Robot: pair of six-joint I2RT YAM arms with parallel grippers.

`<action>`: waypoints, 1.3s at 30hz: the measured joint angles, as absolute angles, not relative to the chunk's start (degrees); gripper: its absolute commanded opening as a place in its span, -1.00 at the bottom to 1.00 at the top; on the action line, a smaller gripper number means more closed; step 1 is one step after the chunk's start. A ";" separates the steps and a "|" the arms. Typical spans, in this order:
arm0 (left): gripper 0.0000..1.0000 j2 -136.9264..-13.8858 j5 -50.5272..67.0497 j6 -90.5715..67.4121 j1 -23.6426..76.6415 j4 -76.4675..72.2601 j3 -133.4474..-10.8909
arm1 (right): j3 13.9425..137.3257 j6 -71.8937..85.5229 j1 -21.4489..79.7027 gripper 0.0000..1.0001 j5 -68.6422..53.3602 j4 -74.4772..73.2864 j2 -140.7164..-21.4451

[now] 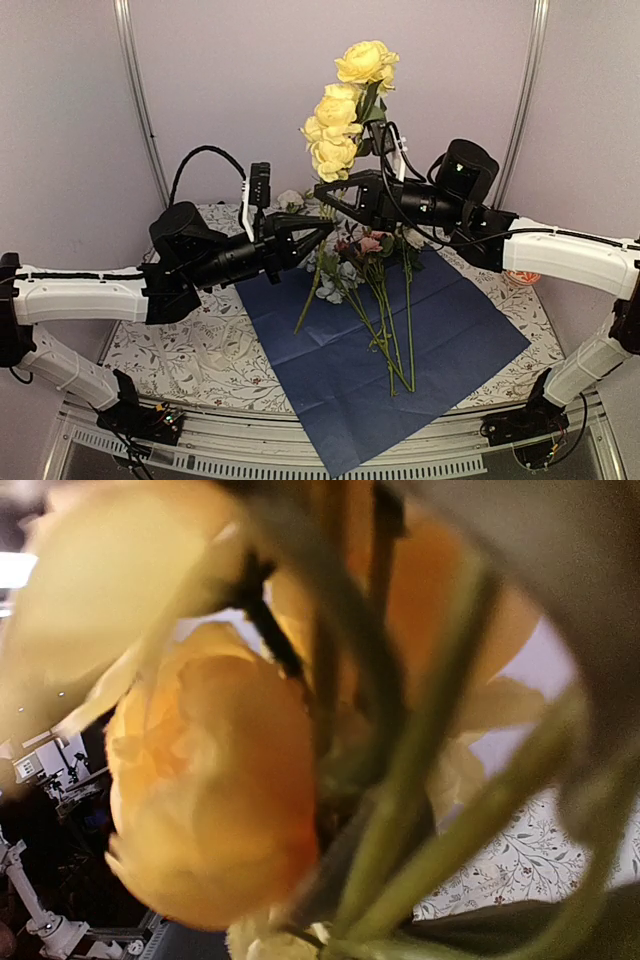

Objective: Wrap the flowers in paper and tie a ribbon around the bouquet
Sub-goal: Pass from the left arm to the right, then place the fake flower on the flattened wrapping paper.

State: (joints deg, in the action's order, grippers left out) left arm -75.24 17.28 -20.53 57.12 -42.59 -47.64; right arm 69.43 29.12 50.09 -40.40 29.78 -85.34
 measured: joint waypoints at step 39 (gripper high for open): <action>0.15 -124.90 -9.28 -17.39 29.54 21.63 -96.49 | 76.05 24.49 29.12 -0.12 -13.39 -26.59 -106.30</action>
